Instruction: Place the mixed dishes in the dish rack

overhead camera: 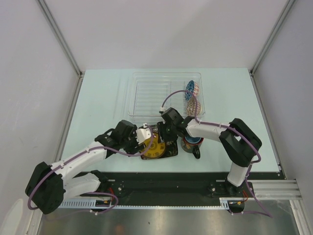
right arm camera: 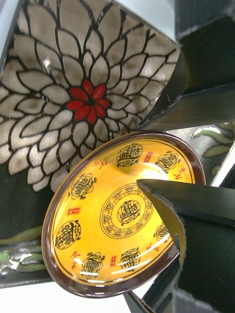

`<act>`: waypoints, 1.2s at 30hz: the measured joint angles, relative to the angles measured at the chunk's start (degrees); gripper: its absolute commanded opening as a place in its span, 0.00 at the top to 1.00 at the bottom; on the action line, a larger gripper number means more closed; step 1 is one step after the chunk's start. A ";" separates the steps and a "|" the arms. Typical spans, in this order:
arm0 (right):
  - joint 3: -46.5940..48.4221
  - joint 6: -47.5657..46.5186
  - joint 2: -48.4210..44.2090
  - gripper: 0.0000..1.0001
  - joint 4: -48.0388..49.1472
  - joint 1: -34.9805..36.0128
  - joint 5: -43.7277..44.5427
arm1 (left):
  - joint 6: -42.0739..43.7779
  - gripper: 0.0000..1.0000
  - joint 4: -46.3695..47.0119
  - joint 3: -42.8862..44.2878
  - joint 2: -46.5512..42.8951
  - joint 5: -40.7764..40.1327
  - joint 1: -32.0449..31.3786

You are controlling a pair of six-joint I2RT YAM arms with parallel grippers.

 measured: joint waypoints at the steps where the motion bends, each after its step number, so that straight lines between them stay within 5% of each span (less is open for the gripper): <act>1: 0.00 0.09 0.00 0.53 0.15 0.09 -0.17 | 0.15 0.23 -0.37 -0.15 -0.46 -0.31 0.00; 36: 1.64 3.69 0.33 0.54 2.97 -0.28 -6.82 | 0.61 0.24 -3.89 -1.62 3.76 -0.55 0.00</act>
